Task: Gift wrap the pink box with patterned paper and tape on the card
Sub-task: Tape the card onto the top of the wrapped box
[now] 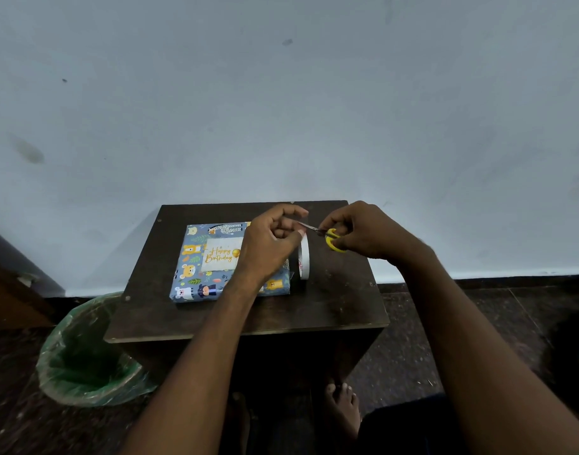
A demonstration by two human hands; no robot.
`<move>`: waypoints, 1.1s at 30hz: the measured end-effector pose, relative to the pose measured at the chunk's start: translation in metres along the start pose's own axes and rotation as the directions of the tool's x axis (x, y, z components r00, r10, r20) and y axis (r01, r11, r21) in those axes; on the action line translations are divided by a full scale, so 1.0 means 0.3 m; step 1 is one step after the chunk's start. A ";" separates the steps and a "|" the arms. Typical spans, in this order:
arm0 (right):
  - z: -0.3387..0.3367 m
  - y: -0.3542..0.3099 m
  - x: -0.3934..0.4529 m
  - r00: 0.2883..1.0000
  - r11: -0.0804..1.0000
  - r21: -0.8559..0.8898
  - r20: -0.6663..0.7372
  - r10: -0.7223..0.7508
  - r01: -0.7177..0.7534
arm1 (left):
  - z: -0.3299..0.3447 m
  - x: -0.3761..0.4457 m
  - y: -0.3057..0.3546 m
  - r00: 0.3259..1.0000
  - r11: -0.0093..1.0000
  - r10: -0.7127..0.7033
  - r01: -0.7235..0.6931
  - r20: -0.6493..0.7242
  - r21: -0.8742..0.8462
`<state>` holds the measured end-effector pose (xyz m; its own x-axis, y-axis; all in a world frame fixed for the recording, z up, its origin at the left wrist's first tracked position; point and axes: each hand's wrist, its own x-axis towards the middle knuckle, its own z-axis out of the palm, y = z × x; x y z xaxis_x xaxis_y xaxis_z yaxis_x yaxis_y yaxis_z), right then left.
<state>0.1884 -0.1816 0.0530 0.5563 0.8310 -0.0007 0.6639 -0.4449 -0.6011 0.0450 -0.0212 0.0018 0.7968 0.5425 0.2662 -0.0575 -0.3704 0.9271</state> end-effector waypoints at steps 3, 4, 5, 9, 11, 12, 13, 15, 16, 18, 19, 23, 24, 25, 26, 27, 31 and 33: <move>-0.001 -0.002 0.002 1.000 1.000 0.000 0.012 -0.005 0.005 | 0.000 0.000 -0.001 1.000 1.000 -0.013 0.013 0.008 -0.013; -0.001 0.001 0.001 1.000 1.000 0.003 0.017 0.000 0.000 | -0.001 0.001 -0.004 1.000 1.000 -0.021 0.021 0.010 -0.023; -0.001 0.004 -0.001 1.000 1.000 0.009 0.021 0.005 -0.005 | -0.002 0.001 -0.007 0.999 0.999 -0.030 0.031 0.011 -0.034; -0.017 0.006 -0.014 0.999 0.999 0.041 -0.003 0.035 -0.035 | -0.004 0.004 -0.014 0.997 0.996 -0.071 0.071 0.012 -0.060; -0.015 0.009 -0.007 0.995 0.996 -0.007 -0.046 0.084 -0.085 | -0.005 0.004 -0.011 0.996 0.992 -0.084 0.084 0.008 -0.089; -0.005 0.009 -0.002 0.991 0.991 -0.065 -0.069 0.112 -0.117 | -0.005 0.004 -0.009 0.996 0.990 -0.091 0.092 0.010 -0.109; 0.012 0.008 0.002 0.987 0.980 -0.134 -0.088 0.138 -0.149 | -0.005 0.003 -0.008 0.995 0.987 -0.099 0.100 0.013 -0.128; 0.060 0.003 0.004 0.979 0.941 -0.272 -0.102 0.179 -0.201 | -0.004 0.001 -0.003 0.994 0.980 -0.107 0.109 0.020 -0.165; 0.087 0.000 0.002 0.975 0.923 -0.315 -0.086 0.203 -0.220 | -0.004 0.002 0.001 0.994 0.977 -0.108 0.111 0.027 -0.183; 0.128 -0.004 0.002 0.972 0.902 -0.365 -0.045 0.232 -0.232 | -0.005 0.004 0.010 0.995 0.974 -0.094 0.102 0.046 -0.202; 0.137 -0.004 0.004 0.971 0.897 -0.377 -0.042 0.234 -0.232 | -0.006 0.004 0.014 0.995 0.974 -0.085 0.096 0.059 -0.206; 0.121 -0.008 0.021 0.985 0.973 -0.189 -0.138 0.105 -0.131 | -0.013 0.004 0.018 0.990 0.969 -0.060 0.088 0.124 -0.230; 0.112 -0.023 0.020 0.989 0.993 -0.106 -0.144 0.032 -0.048 | -0.013 0.004 0.020 0.989 0.966 -0.054 0.087 0.139 -0.244; 0.106 -0.034 0.018 0.988 0.999 -0.043 -0.150 -0.037 0.031 | -0.012 0.003 0.024 0.988 0.961 -0.048 0.085 0.146 -0.265; 0.105 -0.046 0.010 0.986 0.996 -0.007 -0.143 -0.089 0.089 | -0.011 0.002 0.025 0.989 0.954 -0.042 0.083 0.144 -0.289; 0.106 -0.052 0.007 0.985 0.994 0.008 -0.130 -0.111 0.113 | -0.008 0.001 0.030 0.991 0.947 -0.035 0.075 0.132 -0.311; 0.111 -0.049 0.007 0.992 0.998 -0.006 -0.110 -0.065 0.065 | -0.002 0.006 0.026 0.999 0.956 0.013 -0.001 0.040 -0.294; 0.108 -0.048 0.008 0.991 0.999 -0.005 -0.124 -0.055 0.054 | 0.004 0.008 0.024 1.000 0.951 0.001 0.008 0.029 -0.308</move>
<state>0.1640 -0.1624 0.0356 0.5770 0.8061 0.1315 0.6956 -0.4006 -0.5964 0.0471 -0.0235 0.0088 0.8140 0.5197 0.2594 -0.2336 -0.1159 0.9654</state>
